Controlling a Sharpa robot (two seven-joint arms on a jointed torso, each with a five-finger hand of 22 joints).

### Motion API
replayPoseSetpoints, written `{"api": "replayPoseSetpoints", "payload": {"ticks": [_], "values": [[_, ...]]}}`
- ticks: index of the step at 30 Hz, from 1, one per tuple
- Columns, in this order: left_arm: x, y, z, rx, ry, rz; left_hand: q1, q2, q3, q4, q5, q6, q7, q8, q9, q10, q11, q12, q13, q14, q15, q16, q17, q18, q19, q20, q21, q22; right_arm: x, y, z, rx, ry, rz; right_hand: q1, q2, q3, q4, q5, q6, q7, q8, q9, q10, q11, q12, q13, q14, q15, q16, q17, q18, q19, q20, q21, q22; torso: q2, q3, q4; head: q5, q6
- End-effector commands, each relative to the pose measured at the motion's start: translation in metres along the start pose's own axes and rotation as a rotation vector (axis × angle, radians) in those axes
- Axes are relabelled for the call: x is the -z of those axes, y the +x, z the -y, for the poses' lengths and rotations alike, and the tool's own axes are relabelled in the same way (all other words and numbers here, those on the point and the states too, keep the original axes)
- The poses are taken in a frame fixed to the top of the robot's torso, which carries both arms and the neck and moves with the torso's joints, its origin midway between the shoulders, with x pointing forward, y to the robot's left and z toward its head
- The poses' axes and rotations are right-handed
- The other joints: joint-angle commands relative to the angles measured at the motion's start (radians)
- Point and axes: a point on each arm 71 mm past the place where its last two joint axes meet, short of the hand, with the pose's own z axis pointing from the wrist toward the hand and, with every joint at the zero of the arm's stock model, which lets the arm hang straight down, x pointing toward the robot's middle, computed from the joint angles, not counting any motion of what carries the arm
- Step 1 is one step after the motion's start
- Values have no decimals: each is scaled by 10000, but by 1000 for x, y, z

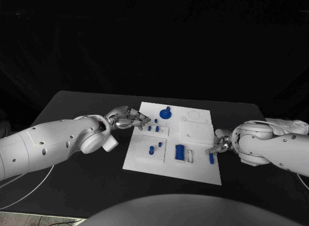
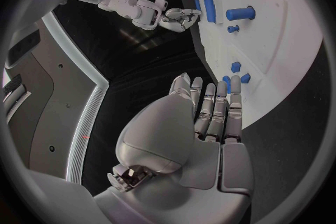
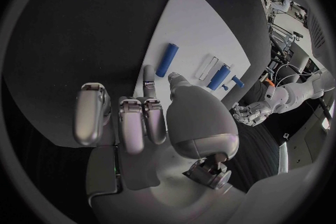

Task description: Assemble the parts on the task board

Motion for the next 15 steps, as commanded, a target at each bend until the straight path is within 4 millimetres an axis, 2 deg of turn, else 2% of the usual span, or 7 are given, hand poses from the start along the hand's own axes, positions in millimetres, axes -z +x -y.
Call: {"api": "replayPoseSetpoints", "payload": {"ticks": [1, 3, 6, 11, 15], "values": [[0, 1, 1, 14, 99, -84, 82, -8, 62, 4, 61, 8, 21, 55, 16, 16, 15, 54, -7, -15, 6, 54, -16, 140, 47, 4, -31, 11, -3, 12, 2, 157, 172, -527, 223, -80, 207, -189, 280, -45, 45, -304, -47, 1058, 89, 39, 2635, 1061, 77, 34, 2633, 201, -148, 13, -198, 1624, -2, 2, -1, -11, -2], [0, 1, 1, 15, 92, -88, 86, -10, 64, 3, 62, 8, 23, 56, 16, 17, 16, 55, -7, -14, 6, 56, -17, 140, 49, 5, -31, 13, -3, 14, 3, 99, 177, -636, 389, -177, 392, -370, 664, -41, 54, -437, -38, 1058, 99, 39, 2635, 1061, 86, 34, 2633, 271, -329, 23, -527, 1520, -1, 2, 0, -17, -2], [0, 1, 1, 16, 77, -95, 90, -12, 65, 2, 64, 7, 24, 56, 16, 18, 16, 57, -8, -13, 6, 57, -19, 141, 50, 6, -31, 14, -4, 18, 3, 1, 191, -766, 651, -337, 687, -675, 1013, -107, 87, -632, -13, 1058, 127, 39, 2635, 1061, 111, 34, 2633, 362, -581, 44, -985, 1377, -3, 0, -1, -15, -2], [-1, 2, 1, 19, 55, -111, 94, -15, 66, 2, 65, 5, 26, 57, 16, 18, 17, 57, -8, -13, 7, 59, -20, 142, 52, 6, -31, 15, -5, 22, 5, -174, 235, -903, 1063, -483, 1141, -1153, 1324, -215, 133, -797, 82, 1058, 161, 39, 2635, 1061, 144, 34, 2633, 432, -783, 76, -1381, 1257, -3, -3, 3, -11, -2], [-1, 2, 1, 22, 33, -127, 95, -16, 66, 1, 65, 5, 26, 57, 16, 18, 18, 58, -8, -13, 7, 59, -21, 142, 52, 7, -31, 16, -6, 24, 7, -491, 297, -1056, 1156, -548, 1406, -1387, 1363, -279, 171, -860, 193, 1058, 193, 39, 2635, 1061, 175, 34, 2633, 447, -825, 102, -1506, 1224, -2, 2, 5, -2, -2]]}}
